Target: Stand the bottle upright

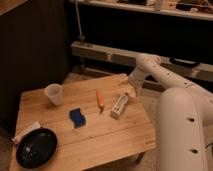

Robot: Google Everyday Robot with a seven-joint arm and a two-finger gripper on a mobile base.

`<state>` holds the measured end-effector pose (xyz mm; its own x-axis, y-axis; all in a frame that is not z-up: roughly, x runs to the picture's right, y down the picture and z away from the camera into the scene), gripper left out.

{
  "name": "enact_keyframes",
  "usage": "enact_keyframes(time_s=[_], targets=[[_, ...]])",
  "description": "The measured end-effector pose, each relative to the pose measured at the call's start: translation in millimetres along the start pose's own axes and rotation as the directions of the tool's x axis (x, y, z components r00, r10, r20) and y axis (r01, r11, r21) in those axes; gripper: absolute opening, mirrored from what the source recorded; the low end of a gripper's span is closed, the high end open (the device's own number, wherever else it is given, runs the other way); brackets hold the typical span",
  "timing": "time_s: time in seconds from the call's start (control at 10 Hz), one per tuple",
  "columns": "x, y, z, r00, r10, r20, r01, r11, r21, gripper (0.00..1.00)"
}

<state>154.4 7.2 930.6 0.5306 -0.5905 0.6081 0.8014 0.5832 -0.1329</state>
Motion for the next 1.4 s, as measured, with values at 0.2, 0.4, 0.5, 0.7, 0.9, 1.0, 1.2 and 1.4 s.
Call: enact_keyframes(time_s=[0.2, 0.4, 0.5, 0.7, 0.9, 1.0, 1.2, 1.4], targets=[[3, -3, 12, 1.0, 0.007, -0.012, -0.007, 1.0, -0.016, 0.8], [5, 1, 22, 1.0, 0.02, -0.012, -0.021, 0.999, -0.025, 0.8], [5, 2, 27, 1.0, 0.025, -0.009, -0.025, 0.999, -0.03, 0.8], [4, 6, 37, 0.999, 0.033, 0.002, -0.033, 0.999, -0.042, 0.8], [2, 12, 44, 0.999, 0.046, 0.021, -0.045, 0.998, -0.052, 0.76], [1, 14, 46, 0.998, 0.05, 0.025, -0.048, 0.997, -0.054, 0.7], [1, 17, 48, 0.998, 0.056, 0.032, -0.054, 0.997, -0.062, 0.51], [1, 18, 49, 0.998, 0.058, 0.035, -0.056, 0.996, -0.066, 0.49]])
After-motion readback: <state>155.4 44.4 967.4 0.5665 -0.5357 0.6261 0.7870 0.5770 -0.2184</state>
